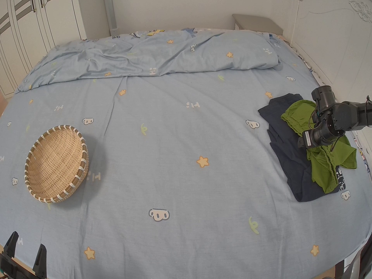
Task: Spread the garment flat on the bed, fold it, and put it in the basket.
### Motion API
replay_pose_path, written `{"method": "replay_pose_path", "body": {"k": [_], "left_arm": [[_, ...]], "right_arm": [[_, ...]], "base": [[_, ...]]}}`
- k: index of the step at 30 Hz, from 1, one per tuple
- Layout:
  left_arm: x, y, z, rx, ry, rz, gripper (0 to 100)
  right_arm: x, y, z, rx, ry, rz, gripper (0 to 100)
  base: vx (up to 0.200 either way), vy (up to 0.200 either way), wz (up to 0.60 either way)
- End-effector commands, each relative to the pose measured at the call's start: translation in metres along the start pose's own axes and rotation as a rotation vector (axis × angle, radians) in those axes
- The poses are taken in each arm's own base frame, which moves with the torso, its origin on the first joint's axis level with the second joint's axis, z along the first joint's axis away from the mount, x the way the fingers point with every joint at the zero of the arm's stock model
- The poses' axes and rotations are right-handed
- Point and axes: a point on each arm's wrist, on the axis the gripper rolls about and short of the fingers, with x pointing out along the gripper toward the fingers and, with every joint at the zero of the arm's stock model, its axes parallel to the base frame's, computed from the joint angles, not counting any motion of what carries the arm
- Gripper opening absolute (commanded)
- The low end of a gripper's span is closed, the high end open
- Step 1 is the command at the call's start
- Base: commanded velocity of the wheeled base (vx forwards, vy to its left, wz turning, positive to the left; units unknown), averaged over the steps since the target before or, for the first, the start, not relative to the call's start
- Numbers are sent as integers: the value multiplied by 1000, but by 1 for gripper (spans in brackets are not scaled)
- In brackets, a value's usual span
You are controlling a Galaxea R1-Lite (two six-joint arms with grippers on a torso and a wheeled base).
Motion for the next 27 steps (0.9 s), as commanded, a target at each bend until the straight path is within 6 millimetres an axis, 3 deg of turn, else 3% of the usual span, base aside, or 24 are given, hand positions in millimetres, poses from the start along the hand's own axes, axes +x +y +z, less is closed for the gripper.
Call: {"method": "replay_pose_path", "body": {"k": [1,7,8,20,27], "left_arm": [[0,0,-5,0,0,-2,100],[0,0,-5,0,0,0,100],[0,0,-5,0,0,0,100],[0,0,-5,0,0,0,100],[0,0,-5,0,0,0,100]], "right_arm": [[7,-5,0,10,12,-12,100],[17,-13,0,29,23,-29,100],[17,-13,1,29,21,-29,0],[16,-16,7,41,5,-7,0],[-18,-19,17,63,26,163,0]], "base": [[0,0,0],[0,0,0],[0,0,0],[0,0,0],[0,0,0]]}}
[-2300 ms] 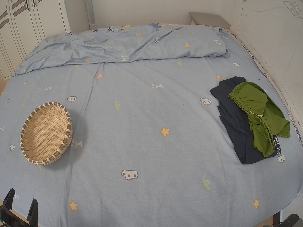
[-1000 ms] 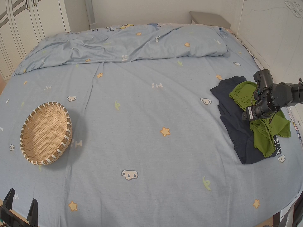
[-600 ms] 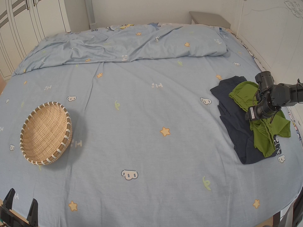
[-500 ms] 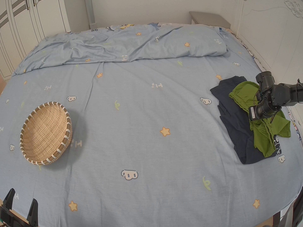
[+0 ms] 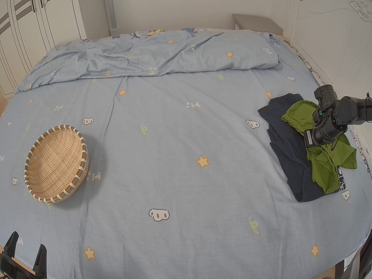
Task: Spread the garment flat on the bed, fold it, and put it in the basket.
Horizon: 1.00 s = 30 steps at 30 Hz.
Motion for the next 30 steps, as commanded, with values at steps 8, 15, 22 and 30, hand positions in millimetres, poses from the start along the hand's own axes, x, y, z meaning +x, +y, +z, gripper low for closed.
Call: {"method": "replay_pose_path", "body": {"k": [8,15,22,30], "left_arm": [[0,0,-5,0,1,1,100],[0,0,-5,0,0,1,100],[0,0,-5,0,0,1,100],[0,0,-5,0,1,1,100]], "right_arm": [[-91,22,14,201,-18,405,0],[-128,61,9,212,-23,564,0],[-158,121,-5,156,25,691,0],[-184,203,-8,209,-7,881,0]], "base": [[0,0,0],[0,0,0],[0,0,0],[0,0,0]]}}
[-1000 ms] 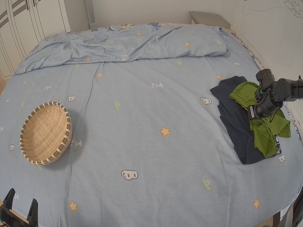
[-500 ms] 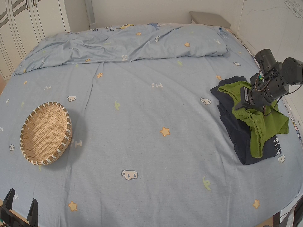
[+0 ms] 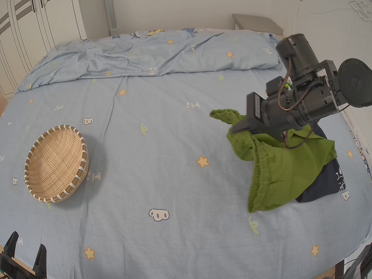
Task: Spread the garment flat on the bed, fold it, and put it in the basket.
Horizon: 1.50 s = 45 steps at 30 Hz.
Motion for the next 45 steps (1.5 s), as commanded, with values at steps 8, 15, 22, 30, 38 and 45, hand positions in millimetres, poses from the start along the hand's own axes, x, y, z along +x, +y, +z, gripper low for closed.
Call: {"method": "replay_pose_path", "body": {"k": [8,15,22,30,38,45], "left_arm": [[0,0,-5,0,0,-1,100],[0,0,-5,0,1,0,100],[0,0,-5,3,0,-1,100],[0,0,-5,8,1,-4,100],[0,0,-4,0,-6,-10,100],[-14,0,80,-136,-53,-103,100]], "right_arm": [[69,100,-30,-32,-50,151,0],[101,116,-61,-72,5,112,0],[120,115,-73,-68,37,73,0],[127,113,-78,-70,58,50,100],[124,107,-71,-55,53,38,100],[31,87,-22,16,-17,83,100]], "base": [[0,0,0],[0,0,0],[0,0,0],[0,0,0],[0,0,0],[0,0,0]]}}
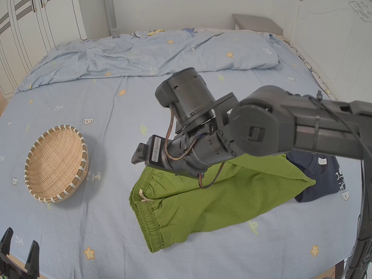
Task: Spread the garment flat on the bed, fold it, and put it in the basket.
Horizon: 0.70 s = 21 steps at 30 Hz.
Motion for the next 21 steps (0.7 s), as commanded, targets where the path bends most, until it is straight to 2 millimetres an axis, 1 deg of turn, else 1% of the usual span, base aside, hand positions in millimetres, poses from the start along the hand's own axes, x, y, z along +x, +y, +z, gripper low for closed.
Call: {"method": "replay_pose_path", "body": {"k": [1,2,3,4,6,7,8,9,10,12,13,14,15,16,17,18,20,21], "left_arm": [[2,-5,73,-104,86,-138,100],[9,-7,77,-115,143,-193,100],[17,-8,80,-125,195,-246,100],[33,-11,81,-150,284,-303,100],[50,-13,82,-184,379,-345,100],[50,-13,82,-184,379,-345,100],[78,-16,81,-241,493,-396,100],[80,-16,80,-245,499,-401,100],[106,-23,73,-301,620,-481,100],[121,-30,65,-329,699,-524,100],[125,-31,63,-334,716,-532,100],[137,-38,54,-342,775,-556,100],[144,-43,48,-342,815,-572,100],[144,-43,48,-342,815,-572,100],[157,-54,32,-322,906,-611,100],[161,-63,21,-300,964,-644,100],[165,-77,7,-264,1031,-701,100],[166,-82,3,-254,1040,-725,100]], "right_arm": [[-120,-19,47,72,-132,136,100],[-141,-26,52,77,-147,173,100],[-158,-36,52,86,-148,193,100],[-176,-49,52,98,-147,223,100],[-188,-64,50,115,-147,242,100],[-188,-64,50,115,-147,242,100],[-202,-87,45,131,-165,260,100],[-204,-89,44,133,-169,261,100],[-209,-112,34,142,-204,249,100],[-207,-128,23,138,-232,237,100],[-206,-132,20,135,-241,234,100],[-202,-145,8,113,-265,226,100],[-199,-152,1,98,-283,223,100],[-199,-152,1,98,-283,223,100],[-193,-166,-10,65,-314,201,100],[-191,-173,-13,64,-329,173,100],[-193,-183,-18,85,-339,110,100],[-194,-186,-19,93,-346,93,100]], "base": [[0,0,0],[0,0,0],[0,0,0],[0,0,0],[0,0,0],[0,0,0],[0,0,0],[0,0,0],[0,0,0],[0,0,0],[0,0,0],[0,0,0],[0,0,0],[0,0,0],[0,0,0],[0,0,0],[0,0,0],[0,0,0]]}}
